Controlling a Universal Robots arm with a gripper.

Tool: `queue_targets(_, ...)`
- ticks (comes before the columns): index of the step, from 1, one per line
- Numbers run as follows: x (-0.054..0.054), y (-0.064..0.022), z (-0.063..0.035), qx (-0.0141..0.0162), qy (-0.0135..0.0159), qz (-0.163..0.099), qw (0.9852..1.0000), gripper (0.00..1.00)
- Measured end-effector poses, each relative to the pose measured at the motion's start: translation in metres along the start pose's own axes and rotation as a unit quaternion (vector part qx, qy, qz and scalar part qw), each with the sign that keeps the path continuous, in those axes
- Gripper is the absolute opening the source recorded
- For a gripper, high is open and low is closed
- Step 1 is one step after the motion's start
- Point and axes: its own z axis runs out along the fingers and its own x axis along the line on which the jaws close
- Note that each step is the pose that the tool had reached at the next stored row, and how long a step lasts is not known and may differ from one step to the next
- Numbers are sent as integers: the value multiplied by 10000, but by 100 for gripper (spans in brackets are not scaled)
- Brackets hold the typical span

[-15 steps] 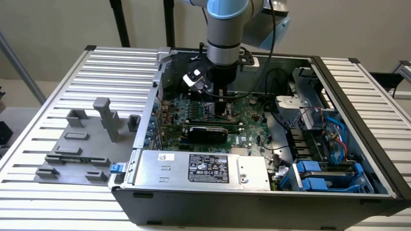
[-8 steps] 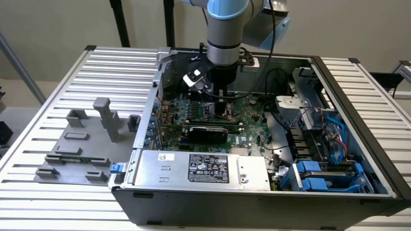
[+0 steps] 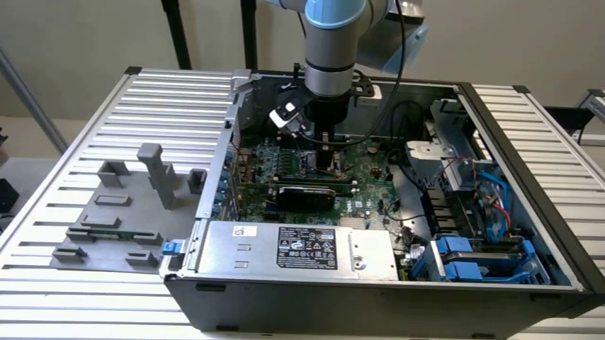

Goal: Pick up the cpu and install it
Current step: 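Place the cpu into insertion slot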

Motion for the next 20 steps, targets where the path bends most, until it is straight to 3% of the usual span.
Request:
queue_targets(5,0,0,0,0,-17,0,10000,56)
queue_targets(6,0,0,-1,0,-20,0,10000,63)
queue_targets(20,-3,-24,-1,-1,-24,10,10000,63)
